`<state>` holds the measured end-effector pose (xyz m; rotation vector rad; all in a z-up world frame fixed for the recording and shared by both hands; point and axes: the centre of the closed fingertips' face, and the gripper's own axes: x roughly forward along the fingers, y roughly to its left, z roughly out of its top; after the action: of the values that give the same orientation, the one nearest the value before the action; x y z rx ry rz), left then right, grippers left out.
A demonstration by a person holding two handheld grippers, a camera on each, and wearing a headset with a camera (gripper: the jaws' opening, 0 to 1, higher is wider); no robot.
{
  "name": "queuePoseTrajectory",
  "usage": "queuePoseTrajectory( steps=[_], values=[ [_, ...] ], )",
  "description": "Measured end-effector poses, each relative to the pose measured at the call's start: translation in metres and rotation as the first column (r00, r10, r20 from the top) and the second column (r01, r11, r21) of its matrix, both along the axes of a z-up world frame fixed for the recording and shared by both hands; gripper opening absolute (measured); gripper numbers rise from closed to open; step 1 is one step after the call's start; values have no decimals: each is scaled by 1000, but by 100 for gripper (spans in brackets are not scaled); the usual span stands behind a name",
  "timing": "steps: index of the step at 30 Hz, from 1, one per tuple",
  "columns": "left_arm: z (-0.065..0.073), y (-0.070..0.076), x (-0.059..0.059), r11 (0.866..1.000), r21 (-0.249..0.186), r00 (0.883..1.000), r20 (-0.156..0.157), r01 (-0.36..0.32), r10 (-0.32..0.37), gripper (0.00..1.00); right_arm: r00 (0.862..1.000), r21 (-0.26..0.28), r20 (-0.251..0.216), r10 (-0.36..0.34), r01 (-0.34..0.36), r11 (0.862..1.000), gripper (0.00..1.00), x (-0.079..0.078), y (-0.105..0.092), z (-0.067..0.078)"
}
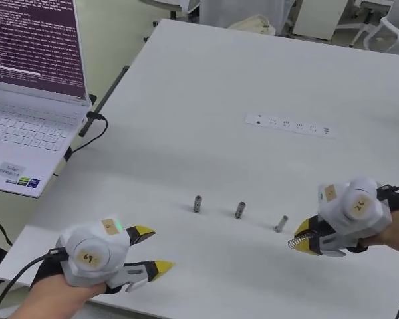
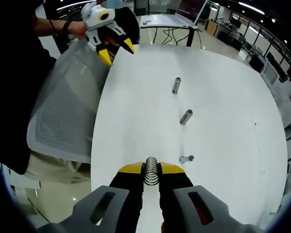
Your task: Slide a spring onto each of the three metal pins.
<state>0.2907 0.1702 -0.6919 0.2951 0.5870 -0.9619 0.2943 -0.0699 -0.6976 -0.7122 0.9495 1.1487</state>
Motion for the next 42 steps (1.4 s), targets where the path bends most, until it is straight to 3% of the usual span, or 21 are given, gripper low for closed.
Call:
queuePoseTrajectory(
  steps=[10, 22, 42],
  values=[
    [5, 13, 4, 999, -14, 999, 7, -49, 49, 44, 999, -39, -22, -32, 31, 999, 9, 15, -11, -9],
    [11, 28, 6, 995, -19, 995, 8, -97, 97, 49, 998, -72, -15, -68, 67, 995, 9, 34, -23, -15],
    [16, 36, 11, 989, -32, 990, -1, -143, 143, 51, 999, -106, -21, -35, 32, 994, 9, 57, -23, -21]
  ],
)
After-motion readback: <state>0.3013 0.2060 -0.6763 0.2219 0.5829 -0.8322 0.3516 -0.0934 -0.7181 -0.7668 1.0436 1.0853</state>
